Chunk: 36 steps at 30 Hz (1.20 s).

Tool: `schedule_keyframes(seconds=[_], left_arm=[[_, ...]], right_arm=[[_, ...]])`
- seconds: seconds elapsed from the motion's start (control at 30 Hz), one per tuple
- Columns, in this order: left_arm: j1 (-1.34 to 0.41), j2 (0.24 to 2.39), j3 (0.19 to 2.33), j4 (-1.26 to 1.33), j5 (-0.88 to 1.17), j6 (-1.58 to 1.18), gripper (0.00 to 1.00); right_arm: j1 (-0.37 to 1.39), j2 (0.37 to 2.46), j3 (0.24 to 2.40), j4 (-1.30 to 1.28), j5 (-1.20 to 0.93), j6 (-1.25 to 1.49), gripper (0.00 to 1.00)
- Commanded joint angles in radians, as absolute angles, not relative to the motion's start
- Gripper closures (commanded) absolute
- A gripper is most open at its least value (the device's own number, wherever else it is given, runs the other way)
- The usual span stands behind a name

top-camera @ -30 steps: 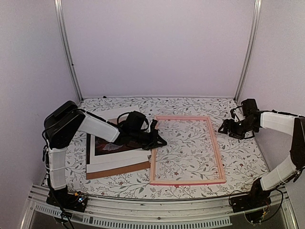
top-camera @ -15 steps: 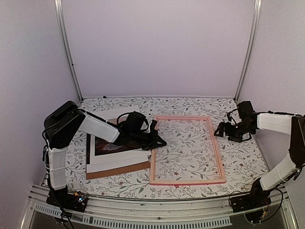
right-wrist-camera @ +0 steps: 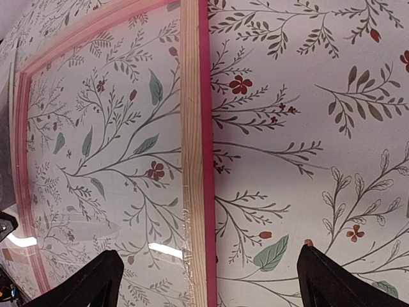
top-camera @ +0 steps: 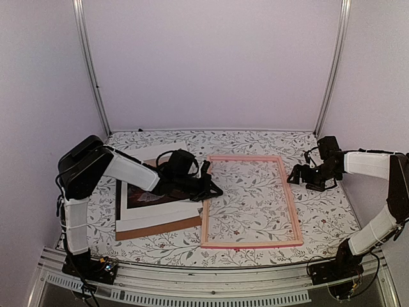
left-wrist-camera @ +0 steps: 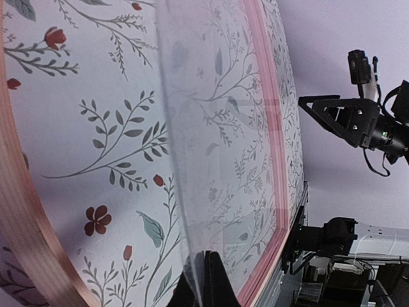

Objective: Put the photo into the frame
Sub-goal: Place the glass panel on the frame body.

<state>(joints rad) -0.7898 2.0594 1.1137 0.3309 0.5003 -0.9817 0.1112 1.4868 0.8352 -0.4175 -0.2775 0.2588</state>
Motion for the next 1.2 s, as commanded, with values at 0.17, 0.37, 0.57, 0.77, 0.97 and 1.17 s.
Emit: schedule_keyframes(seconds=[0.17, 0.37, 0.57, 0.77, 0.97, 1.17], left_arm=[[-0.789, 2.045, 1.129, 0.301, 0.513, -0.939, 1.00], [-0.789, 2.054, 1.142, 0.286, 0.518, -0.925, 1.00], [-0.789, 2.053, 1.144, 0.277, 0.514, -0.921, 1.00], [-0.789, 2.052, 1.144, 0.268, 0.517, -0.915, 1.00], [-0.787, 2.046, 1.140, 0.261, 0.515, -0.910, 1.00], [-0.789, 2.046, 1.138, 0.259, 0.518, -0.909, 1.00]], right_arm=[[0.118, 1.494, 0.827, -0.407, -0.265, 0.265, 0.01], [0.120, 1.498, 0.828, -0.405, -0.267, 0.265, 0.01], [0.119, 1.497, 0.828, -0.406, -0.265, 0.264, 0.01], [0.119, 1.503, 0.830, -0.404, -0.266, 0.264, 0.01], [0.119, 1.503, 0.830, -0.406, -0.266, 0.264, 0.01], [0.120, 1.503, 0.826, -0.404, -0.268, 0.265, 0.01]])
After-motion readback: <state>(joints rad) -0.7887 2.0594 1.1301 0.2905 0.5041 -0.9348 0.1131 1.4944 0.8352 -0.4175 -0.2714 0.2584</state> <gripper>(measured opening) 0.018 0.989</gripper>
